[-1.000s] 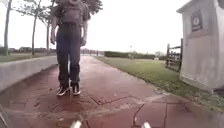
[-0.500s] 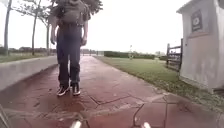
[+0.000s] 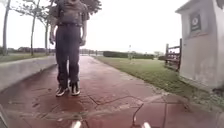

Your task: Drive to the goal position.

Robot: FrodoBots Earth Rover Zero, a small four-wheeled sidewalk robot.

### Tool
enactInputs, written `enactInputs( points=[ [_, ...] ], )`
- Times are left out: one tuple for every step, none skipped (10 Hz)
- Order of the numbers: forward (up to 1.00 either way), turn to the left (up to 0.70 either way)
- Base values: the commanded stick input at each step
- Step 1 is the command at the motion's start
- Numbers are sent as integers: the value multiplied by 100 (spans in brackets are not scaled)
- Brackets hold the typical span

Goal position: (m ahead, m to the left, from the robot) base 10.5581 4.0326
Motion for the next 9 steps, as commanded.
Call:
enactInputs(
  points=[
    [0, -6],
    [0, 0],
    [0, 0],
    [0, 0],
    [0, 0],
    [0, 0],
    [0, -5],
    [0, -20],
    [0, -39]
  ],
)
